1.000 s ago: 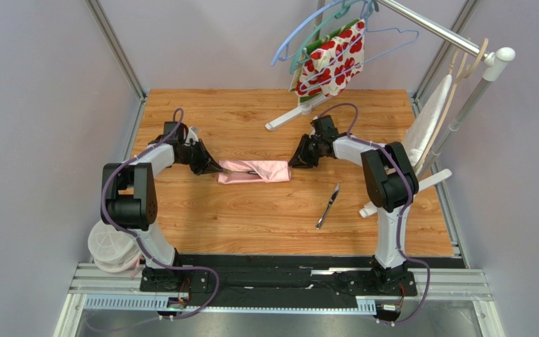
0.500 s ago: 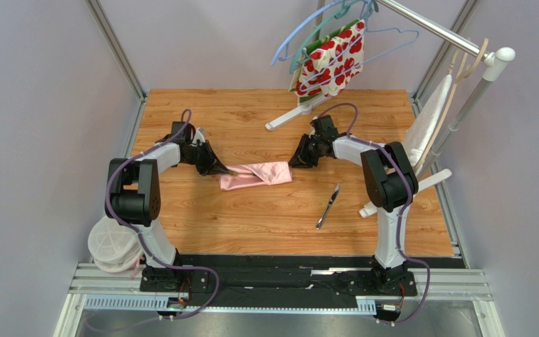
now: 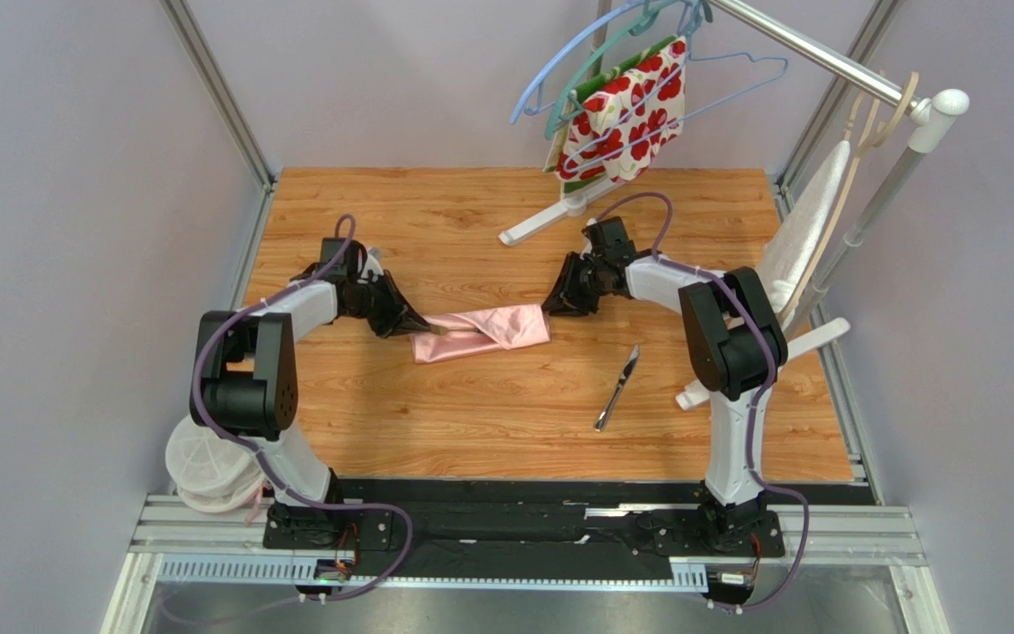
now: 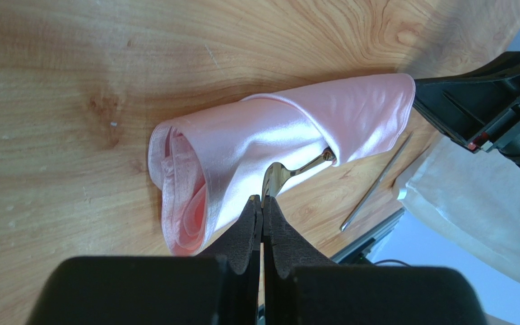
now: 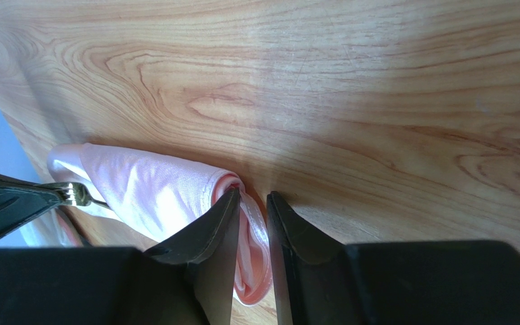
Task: Fold the napkin into a case and place the utensils inside
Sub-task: Insert the fork into the folded napkin.
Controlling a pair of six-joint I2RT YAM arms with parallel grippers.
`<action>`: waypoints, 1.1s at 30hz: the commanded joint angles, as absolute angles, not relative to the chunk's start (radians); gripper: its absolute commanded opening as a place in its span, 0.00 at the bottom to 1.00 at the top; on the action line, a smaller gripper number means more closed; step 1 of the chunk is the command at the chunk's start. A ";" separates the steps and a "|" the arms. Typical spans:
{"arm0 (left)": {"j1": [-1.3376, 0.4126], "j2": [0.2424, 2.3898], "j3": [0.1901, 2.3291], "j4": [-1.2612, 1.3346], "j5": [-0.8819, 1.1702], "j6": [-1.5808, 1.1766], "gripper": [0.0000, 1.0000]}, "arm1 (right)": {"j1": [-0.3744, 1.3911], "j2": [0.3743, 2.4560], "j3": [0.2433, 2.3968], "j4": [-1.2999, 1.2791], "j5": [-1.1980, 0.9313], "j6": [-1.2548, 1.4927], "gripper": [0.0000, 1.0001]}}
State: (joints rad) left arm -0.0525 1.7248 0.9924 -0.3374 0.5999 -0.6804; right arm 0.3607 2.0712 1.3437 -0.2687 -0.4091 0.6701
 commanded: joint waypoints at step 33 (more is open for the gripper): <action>-0.080 1.626 0.891 -0.310 0.532 -0.761 0.00 | 0.696 2.174 1.761 -0.594 -0.193 0.316 0.00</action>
